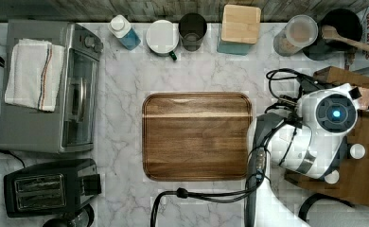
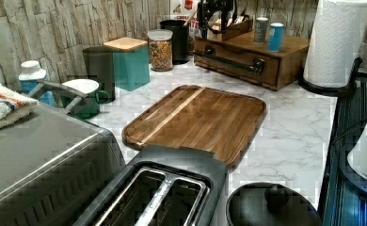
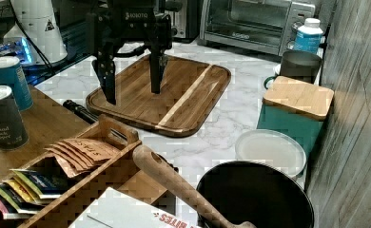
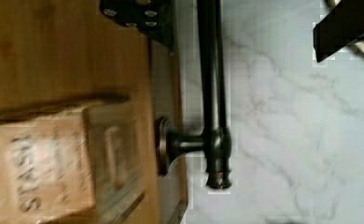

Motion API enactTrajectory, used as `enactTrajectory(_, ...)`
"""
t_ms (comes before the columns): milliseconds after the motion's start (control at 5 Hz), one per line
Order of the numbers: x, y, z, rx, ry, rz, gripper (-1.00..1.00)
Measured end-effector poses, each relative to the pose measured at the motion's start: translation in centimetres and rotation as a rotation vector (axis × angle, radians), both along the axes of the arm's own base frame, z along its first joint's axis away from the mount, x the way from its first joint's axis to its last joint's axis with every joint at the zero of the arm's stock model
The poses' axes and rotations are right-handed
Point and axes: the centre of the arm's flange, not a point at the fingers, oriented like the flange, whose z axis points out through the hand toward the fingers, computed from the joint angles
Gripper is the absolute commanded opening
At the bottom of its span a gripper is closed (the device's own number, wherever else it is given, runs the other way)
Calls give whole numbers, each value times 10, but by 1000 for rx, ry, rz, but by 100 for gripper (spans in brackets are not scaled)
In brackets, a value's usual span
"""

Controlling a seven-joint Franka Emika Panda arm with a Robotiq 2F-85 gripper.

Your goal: Open the drawer.

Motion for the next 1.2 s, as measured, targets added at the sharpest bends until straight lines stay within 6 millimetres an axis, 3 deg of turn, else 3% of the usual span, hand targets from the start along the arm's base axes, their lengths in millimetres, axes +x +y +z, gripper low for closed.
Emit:
enactTrajectory(600, 0, 17, -59, -2, 54, -8, 100)
enactTrajectory(1200, -11, 6, -110, -13, 73, -29, 100)
